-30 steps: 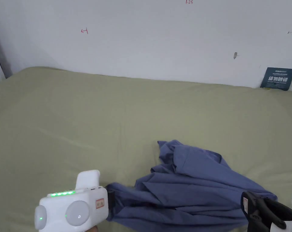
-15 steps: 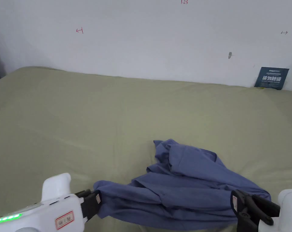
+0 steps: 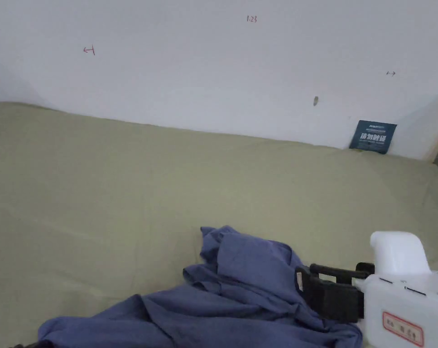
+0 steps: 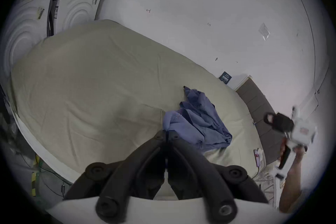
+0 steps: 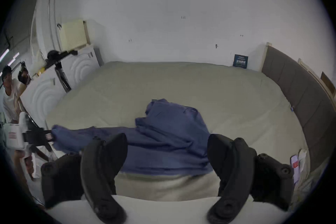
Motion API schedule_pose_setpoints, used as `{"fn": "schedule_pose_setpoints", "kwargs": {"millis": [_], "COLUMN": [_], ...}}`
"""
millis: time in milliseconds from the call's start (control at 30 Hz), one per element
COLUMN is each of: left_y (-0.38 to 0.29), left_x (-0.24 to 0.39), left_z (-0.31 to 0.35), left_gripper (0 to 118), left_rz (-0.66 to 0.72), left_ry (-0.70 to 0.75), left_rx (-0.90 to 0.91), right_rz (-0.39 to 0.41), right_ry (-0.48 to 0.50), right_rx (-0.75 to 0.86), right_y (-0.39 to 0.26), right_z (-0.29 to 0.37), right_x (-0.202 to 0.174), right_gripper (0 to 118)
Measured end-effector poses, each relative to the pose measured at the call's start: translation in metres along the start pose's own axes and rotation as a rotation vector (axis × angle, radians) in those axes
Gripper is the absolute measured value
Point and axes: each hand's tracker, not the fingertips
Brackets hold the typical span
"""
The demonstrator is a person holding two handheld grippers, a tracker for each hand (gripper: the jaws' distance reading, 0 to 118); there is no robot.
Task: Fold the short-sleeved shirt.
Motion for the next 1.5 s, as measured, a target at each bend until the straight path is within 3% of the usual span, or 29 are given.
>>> {"fn": "schedule_pose_setpoints", "kwargs": {"millis": [100, 233, 267, 367, 400, 700, 767, 800, 833, 867, 900, 967, 1033, 1100, 1167, 1233, 1300, 1400, 1500], "left_y": [-0.004, -0.009, -0.011, -0.012, -0.012, -0.010, -0.008, -0.008, -0.008, -0.008, -0.007, -0.007, -0.005, -0.003, -0.002, 0.007, 0.022, 0.049, 0.078], "left_x": [-0.008, -0.016, -0.017, -0.022, -0.024, -0.032, -0.031, -0.031, -0.030, -0.029, -0.028, -0.027, -0.026, -0.025, -0.033, -0.034, -0.030, -0.025, -0.016], "left_z": [0.008, 0.014, 0.013, 0.010, 0.009, 0.005, 0.003, 0.002, 0.002, 0.001, 0.001, 0.002, 0.004, 0.007, 0.010, 0.012, 0.017, 0.031, 0.046], "left_gripper": [0, 0, 0, 0, 0, 0, 0, 0, 0, 0, 0, 0, 0, 0, 0, 0, 0, 0, 0], "left_rz": [0.004, 0.006, 0.005, 0.021, 0.029, 0.015, 0.014, 0.012, 0.007, -0.001, -0.001, 0.002, 0.006, 0.007, 0.006, 0.006, 0.001, -0.005, 0.019], "left_ry": [0.020, 0.042, 0.049, 0.054, 0.056, 0.079, 0.078, 0.080, 0.081, 0.085, 0.086, 0.079, 0.073, 0.062, 0.056, 0.052, 0.056, 0.047, 0.018], "left_rx": [-0.015, -0.030, -0.032, -0.049, -0.051, -0.073, -0.075, -0.077, -0.077, -0.075, -0.075, -0.073, -0.072, -0.068, -0.061, -0.051, -0.017, 0.056, 0.156], "right_rz": [0.005, -0.071, -0.104, -0.074, -0.078, -0.145, -0.170, -0.181, -0.171, -0.148, -0.122, -0.128, -0.152, -0.150, -0.181, -0.211, -0.206, -0.182, -0.245], "right_ry": [0.087, 0.216, 0.188, -0.002, -0.015, -0.048, -0.015, -0.004, 0.003, 0.007, -0.052, -0.069, 0.057, 0.056, 0.125, 0.151, 0.196, 0.190, 0.211], "right_rx": [-0.054, -0.361, -0.413, -0.501, -0.516, -0.627, -0.646, -0.642, -0.650, -0.654, -0.607, -0.564, -0.565, -0.483, -0.420, -0.325, -0.255, -0.135, -0.020], "right_y": [0.024, 0.059, 0.065, 0.080, 0.082, 0.063, 0.058, 0.056, 0.055, 0.054, 0.056, 0.059, 0.063, 0.079, 0.090, 0.111, 0.126, 0.152, 0.169], "right_z": [-0.052, -0.160, -0.187, -0.258, -0.278, -0.360, -0.366, -0.369, -0.370, -0.369, -0.364, -0.353, -0.340, -0.313, -0.284, -0.237, -0.192, -0.117, -0.040], "right_x": [0.010, 0.029, 0.032, 0.031, 0.032, 0.040, 0.040, 0.042, 0.040, 0.038, 0.036, 0.033, 0.035, 0.040, 0.045, 0.059, 0.070, 0.088, 0.103], "right_gripper": [94, 94, 94, 95, 95, 94, 91, 82, 57, 21, 8, 8, 8, 8, 8, 8, 8, 8, 8]}}
